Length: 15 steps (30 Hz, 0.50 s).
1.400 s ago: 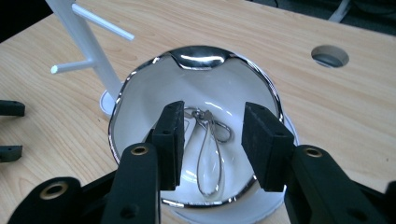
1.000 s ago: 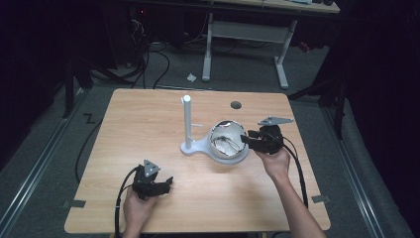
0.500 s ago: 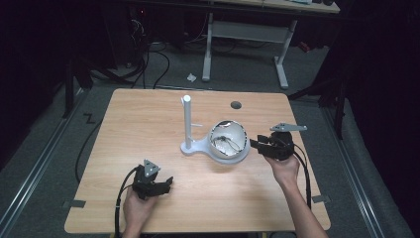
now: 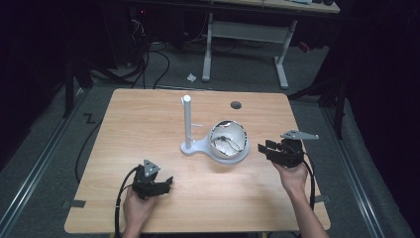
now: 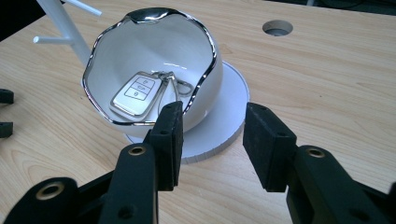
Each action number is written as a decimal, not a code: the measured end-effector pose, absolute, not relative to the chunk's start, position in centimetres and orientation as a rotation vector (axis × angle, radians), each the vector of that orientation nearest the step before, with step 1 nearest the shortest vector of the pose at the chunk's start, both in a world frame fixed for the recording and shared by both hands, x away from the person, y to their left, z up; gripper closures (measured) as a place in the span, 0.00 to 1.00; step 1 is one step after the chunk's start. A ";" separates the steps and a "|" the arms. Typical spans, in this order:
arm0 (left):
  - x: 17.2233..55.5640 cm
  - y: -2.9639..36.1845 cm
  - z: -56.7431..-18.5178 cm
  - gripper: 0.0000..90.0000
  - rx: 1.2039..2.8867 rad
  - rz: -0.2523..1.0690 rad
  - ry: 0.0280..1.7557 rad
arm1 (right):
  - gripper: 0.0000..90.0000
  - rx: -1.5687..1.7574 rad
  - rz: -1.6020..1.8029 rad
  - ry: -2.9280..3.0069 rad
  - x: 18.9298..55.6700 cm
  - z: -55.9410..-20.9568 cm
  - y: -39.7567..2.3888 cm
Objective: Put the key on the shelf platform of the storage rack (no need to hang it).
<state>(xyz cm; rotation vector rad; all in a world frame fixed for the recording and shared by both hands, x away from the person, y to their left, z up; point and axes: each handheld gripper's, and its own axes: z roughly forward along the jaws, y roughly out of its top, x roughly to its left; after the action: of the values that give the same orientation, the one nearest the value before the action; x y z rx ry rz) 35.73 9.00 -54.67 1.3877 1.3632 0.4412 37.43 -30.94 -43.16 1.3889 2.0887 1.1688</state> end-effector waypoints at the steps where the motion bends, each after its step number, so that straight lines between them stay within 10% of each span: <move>1: 35.7 9.0 -54.7 0.26 1.388 0.444 1.362 | 0.65 1.394 1.173 2.085 37.3 -43.2 -31.1; 15: 35.7 9.0 -54.6 0.26 1.390 0.438 1.363 | 0.65 1.435 1.192 2.055 35.7 -44.0 -32.4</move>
<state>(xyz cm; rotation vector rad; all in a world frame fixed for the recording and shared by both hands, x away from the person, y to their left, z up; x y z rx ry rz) 35.73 9.05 -54.65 1.3900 1.3630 0.4385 35.70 -32.43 -44.02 1.4348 2.0555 1.1920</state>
